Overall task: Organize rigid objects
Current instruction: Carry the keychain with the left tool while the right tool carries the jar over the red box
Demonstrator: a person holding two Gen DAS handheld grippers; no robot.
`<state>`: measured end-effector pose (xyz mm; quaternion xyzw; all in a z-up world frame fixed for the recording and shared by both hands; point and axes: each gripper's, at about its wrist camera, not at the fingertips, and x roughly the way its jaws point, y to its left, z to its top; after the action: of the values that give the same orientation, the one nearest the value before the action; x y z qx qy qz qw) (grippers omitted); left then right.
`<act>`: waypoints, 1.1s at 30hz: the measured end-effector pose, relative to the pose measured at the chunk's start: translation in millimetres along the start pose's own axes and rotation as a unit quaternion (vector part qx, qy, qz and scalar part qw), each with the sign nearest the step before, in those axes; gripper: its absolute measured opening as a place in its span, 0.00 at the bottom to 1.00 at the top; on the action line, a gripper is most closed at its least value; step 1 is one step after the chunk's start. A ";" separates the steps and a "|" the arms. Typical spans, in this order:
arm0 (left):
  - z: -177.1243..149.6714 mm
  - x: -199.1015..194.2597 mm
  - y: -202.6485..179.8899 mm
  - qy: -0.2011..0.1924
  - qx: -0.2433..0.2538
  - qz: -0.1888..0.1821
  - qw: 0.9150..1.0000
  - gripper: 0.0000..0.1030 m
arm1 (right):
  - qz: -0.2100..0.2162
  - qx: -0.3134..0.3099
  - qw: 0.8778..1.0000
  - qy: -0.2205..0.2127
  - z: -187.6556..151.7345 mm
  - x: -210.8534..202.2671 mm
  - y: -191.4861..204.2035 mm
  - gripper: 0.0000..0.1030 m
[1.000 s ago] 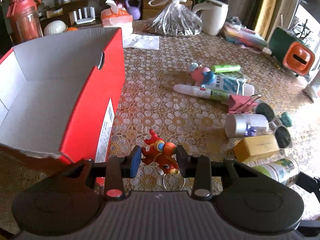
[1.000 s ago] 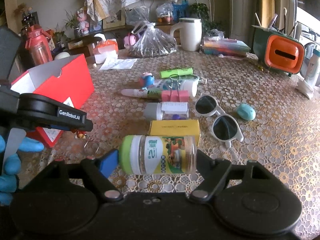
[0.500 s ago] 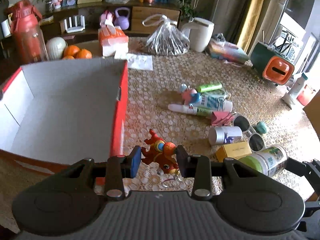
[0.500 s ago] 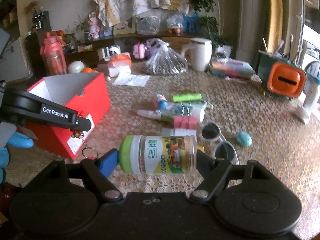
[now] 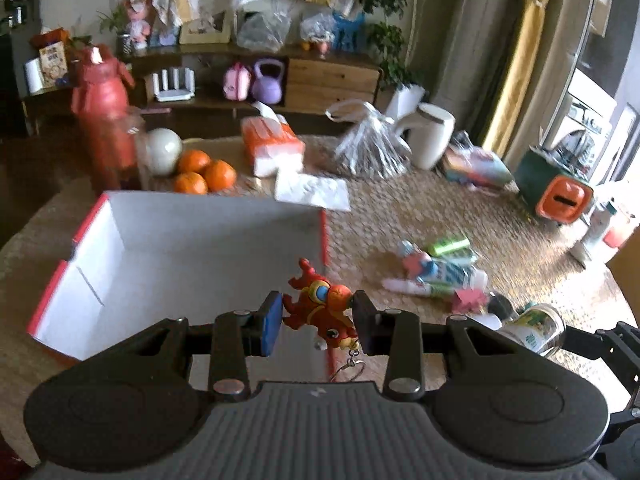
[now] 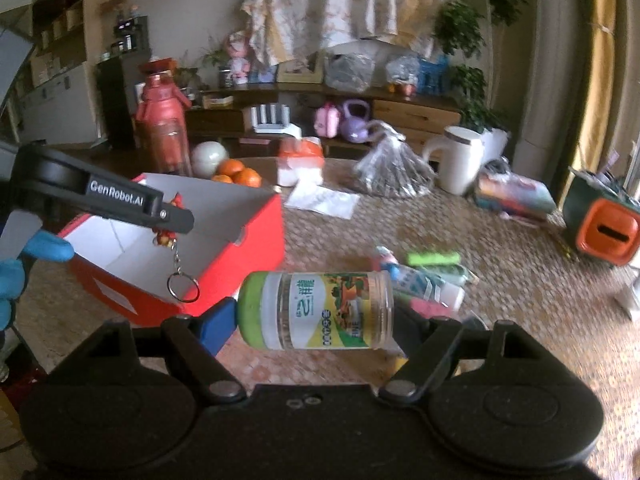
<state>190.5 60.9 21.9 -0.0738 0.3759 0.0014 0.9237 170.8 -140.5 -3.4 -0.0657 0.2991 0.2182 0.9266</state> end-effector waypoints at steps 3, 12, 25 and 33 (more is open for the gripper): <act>7.6 -1.0 17.5 -0.001 -0.001 0.011 1.000 0.36 | 0.010 -0.016 1.000 -0.002 11.2 7.4 15.9 0.78; 17.1 14.5 78.0 0.009 -0.014 0.061 0.998 0.36 | 0.051 -0.060 0.997 0.000 40.5 45.3 69.7 0.78; 15.0 61.7 138.4 0.058 0.013 0.119 0.991 0.36 | 0.066 -0.107 0.990 0.068 45.8 135.8 129.7 0.78; 9.9 100.4 144.7 0.108 0.067 0.130 0.983 0.36 | 0.077 -0.101 0.984 0.123 50.8 177.4 142.3 0.78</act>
<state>261.0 200.1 -60.3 0.0377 0.4789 0.0885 0.8726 263.2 64.6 -64.3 -0.1618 0.3918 0.3081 0.8517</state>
